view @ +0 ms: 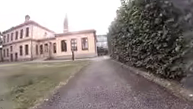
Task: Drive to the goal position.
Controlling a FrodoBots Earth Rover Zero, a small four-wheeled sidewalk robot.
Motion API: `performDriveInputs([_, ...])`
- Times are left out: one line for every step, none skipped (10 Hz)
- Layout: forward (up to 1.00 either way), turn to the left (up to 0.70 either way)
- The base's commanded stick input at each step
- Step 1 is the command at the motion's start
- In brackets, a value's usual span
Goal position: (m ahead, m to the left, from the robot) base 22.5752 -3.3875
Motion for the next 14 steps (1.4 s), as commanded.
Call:
performDriveInputs([0.70, -0.22])
performDriveInputs([0.70, -0.10])
performDriveInputs([0.70, 0.00])
performDriveInputs([0.70, 0.00])
performDriveInputs([0.70, 0.00])
performDriveInputs([0.70, 0.00])
performDriveInputs([0.70, 0.00])
performDriveInputs([0.70, 0.00])
performDriveInputs([0.70, 0.00])
performDriveInputs([0.70, 0.00])
performDriveInputs([0.70, 0.00])
performDriveInputs([0.70, 0.00])
performDriveInputs([0.70, 0.00])
performDriveInputs([0.70, 0.00])
